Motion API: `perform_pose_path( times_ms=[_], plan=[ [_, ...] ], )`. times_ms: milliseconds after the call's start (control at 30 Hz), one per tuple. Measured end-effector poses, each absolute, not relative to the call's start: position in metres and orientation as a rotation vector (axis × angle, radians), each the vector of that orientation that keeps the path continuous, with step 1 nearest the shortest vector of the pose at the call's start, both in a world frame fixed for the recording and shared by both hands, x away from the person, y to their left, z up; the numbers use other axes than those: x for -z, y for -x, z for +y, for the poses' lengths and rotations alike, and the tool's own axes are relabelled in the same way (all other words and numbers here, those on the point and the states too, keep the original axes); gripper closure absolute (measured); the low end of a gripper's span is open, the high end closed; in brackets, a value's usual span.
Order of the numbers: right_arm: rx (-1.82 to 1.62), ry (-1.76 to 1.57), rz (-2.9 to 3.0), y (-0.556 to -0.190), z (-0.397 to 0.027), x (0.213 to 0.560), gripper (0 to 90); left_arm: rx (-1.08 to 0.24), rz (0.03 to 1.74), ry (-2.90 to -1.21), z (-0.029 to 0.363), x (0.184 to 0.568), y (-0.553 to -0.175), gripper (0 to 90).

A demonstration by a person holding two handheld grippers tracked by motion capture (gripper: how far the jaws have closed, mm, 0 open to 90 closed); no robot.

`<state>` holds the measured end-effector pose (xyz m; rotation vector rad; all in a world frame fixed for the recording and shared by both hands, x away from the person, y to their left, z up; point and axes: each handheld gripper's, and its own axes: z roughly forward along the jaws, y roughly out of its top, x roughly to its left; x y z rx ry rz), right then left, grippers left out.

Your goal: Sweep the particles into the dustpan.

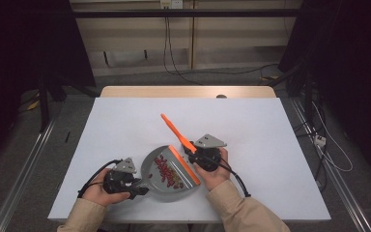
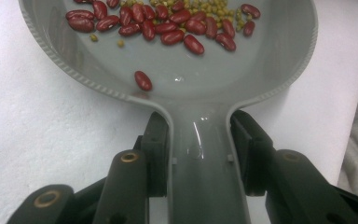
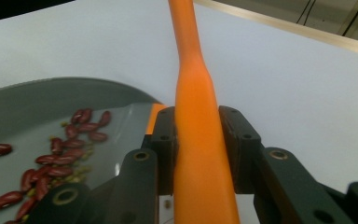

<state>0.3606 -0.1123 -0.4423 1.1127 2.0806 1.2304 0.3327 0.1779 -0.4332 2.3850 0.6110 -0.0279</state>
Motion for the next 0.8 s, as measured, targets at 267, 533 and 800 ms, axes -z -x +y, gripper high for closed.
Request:
perform_pose_path(
  times_ms=[267,533,800],
  plan=[
    [-1.377,-1.101,2.109,-0.351,-0.088,0.438,69.6,0.032,0.614,-2.374,0.178,0.434,-0.333,62.4],
    [-1.44,-1.138,2.039,-0.36,-0.107,0.423,70.3,0.025,0.617,-2.372,0.178,0.434,-0.333,62.1],
    [-1.386,-1.156,2.015,-0.365,-0.128,0.423,70.3,-0.017,0.61,-2.388,0.173,0.436,-0.332,62.7]
  ],
)
